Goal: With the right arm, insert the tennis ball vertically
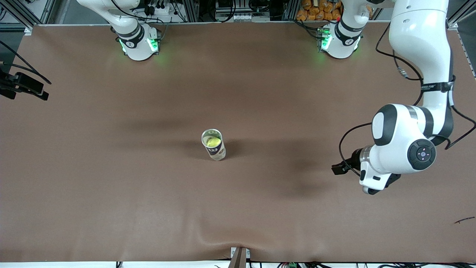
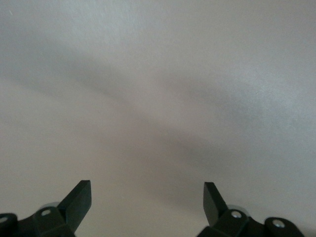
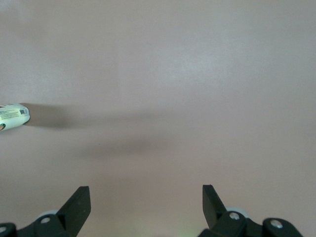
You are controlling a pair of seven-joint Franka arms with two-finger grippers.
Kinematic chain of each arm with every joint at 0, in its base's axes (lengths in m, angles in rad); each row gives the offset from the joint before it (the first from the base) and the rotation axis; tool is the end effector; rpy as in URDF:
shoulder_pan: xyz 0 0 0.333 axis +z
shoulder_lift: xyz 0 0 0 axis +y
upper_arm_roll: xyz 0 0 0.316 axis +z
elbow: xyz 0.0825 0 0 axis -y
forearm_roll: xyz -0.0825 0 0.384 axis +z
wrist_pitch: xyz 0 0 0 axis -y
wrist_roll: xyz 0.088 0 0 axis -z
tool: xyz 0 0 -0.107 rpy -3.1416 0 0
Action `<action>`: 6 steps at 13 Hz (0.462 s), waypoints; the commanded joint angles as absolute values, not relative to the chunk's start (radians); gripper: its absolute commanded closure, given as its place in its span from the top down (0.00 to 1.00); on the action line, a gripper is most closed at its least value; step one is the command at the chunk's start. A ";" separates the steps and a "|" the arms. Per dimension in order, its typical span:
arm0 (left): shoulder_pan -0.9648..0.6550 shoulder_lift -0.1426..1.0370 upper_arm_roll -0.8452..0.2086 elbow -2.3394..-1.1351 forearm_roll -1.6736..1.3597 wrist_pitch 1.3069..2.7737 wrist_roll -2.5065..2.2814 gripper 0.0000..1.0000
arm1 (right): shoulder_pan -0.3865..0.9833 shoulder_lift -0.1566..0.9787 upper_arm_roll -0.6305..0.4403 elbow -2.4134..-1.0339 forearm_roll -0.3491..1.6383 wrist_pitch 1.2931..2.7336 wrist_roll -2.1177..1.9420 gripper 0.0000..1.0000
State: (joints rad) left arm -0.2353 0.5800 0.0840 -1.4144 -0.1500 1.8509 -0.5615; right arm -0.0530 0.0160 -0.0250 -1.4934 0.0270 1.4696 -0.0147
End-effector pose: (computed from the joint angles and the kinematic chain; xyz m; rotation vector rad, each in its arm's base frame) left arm 0.6867 -0.1271 0.3524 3.0136 0.6921 -0.2556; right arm 0.5480 -0.0396 0.6432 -3.1112 0.0951 0.0600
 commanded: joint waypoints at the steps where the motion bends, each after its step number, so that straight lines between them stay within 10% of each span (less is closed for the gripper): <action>1: -0.123 0.514 0.007 -1.434 -0.100 1.838 -0.418 1.00 | -0.057 0.025 -0.023 -1.476 0.028 1.457 -0.008 1.00; 6: -0.049 0.373 -0.054 -1.442 0.002 1.706 -0.310 1.00 | -0.051 0.023 -0.023 -1.476 0.026 1.456 -0.008 1.00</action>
State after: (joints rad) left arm -0.0582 0.4610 -0.0244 -1.4128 -0.0314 1.7700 -0.3151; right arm -0.0524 0.0165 -0.0239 -1.4933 0.0268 1.4672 -0.0147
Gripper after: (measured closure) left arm 0.000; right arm 0.000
